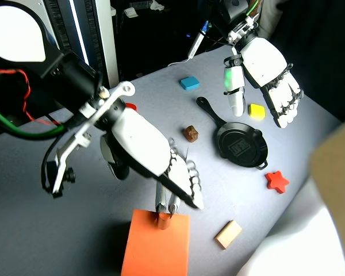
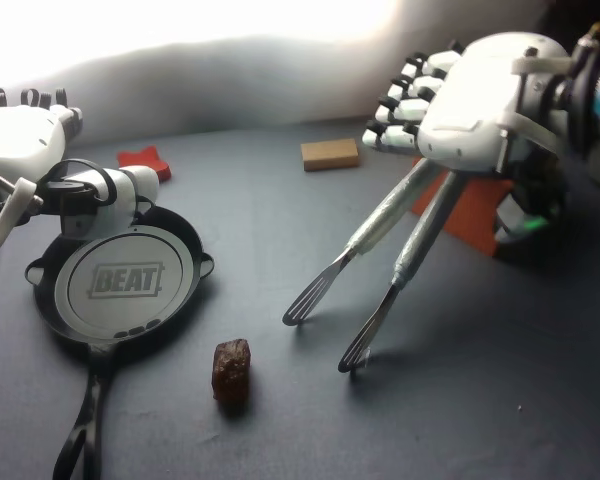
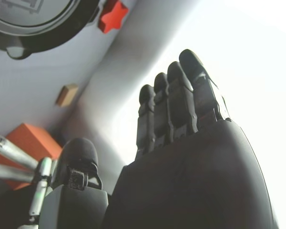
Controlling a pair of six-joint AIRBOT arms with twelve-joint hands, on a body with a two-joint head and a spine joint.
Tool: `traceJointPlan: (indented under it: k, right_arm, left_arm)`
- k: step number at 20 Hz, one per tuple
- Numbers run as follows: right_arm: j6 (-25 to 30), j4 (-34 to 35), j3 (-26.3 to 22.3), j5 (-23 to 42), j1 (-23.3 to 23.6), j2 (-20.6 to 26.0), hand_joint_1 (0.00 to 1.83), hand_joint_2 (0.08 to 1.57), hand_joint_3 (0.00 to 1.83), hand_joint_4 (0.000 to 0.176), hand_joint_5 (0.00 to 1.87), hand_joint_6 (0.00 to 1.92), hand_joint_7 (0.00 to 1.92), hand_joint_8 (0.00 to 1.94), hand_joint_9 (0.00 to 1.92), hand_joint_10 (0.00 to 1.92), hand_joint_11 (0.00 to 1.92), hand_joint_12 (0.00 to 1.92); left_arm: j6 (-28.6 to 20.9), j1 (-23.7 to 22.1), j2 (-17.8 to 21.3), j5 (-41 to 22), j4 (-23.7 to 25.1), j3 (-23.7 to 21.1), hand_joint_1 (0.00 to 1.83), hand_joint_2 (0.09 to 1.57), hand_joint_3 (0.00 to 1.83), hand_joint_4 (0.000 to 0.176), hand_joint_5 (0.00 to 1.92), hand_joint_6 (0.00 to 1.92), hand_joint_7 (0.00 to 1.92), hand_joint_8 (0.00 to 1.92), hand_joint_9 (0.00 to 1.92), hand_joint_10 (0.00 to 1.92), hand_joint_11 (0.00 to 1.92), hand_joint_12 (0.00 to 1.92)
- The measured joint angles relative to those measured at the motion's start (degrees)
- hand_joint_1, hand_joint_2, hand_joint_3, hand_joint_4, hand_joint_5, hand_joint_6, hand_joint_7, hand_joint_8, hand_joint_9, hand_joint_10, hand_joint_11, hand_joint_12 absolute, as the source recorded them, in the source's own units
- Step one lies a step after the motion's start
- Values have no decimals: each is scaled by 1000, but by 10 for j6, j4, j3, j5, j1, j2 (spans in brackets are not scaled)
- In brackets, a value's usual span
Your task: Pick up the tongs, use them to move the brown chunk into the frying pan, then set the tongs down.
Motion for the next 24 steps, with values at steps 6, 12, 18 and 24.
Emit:
traceJointPlan:
  k: [6,12,18,24]
  right_arm:
    - [-64,123,49,-29,10,-61,1015,874,0,0,0,0,0,0,0,0,0,0]
    - [-125,202,88,-54,9,-79,1015,873,0,0,0,0,0,0,0,0,0,0]
    - [-144,214,115,-46,-17,-103,1028,840,0,0,0,0,27,1,15,6,8,159]
    - [-148,213,148,-26,-30,-117,1029,849,1,0,0,0,17,1,1,0,0,134]
  left_arm:
    - [4,-11,0,5,-26,0,0,1297,0,0,197,0,201,3,178,2,0,549]
    - [6,-11,0,16,-34,0,0,1297,0,0,197,0,201,2,178,2,0,547]
    - [6,-10,0,8,-33,0,53,1299,0,0,265,10,239,3,223,8,0,801]
    - [7,-3,0,3,-27,0,30,1295,0,0,247,0,210,0,211,1,0,718]
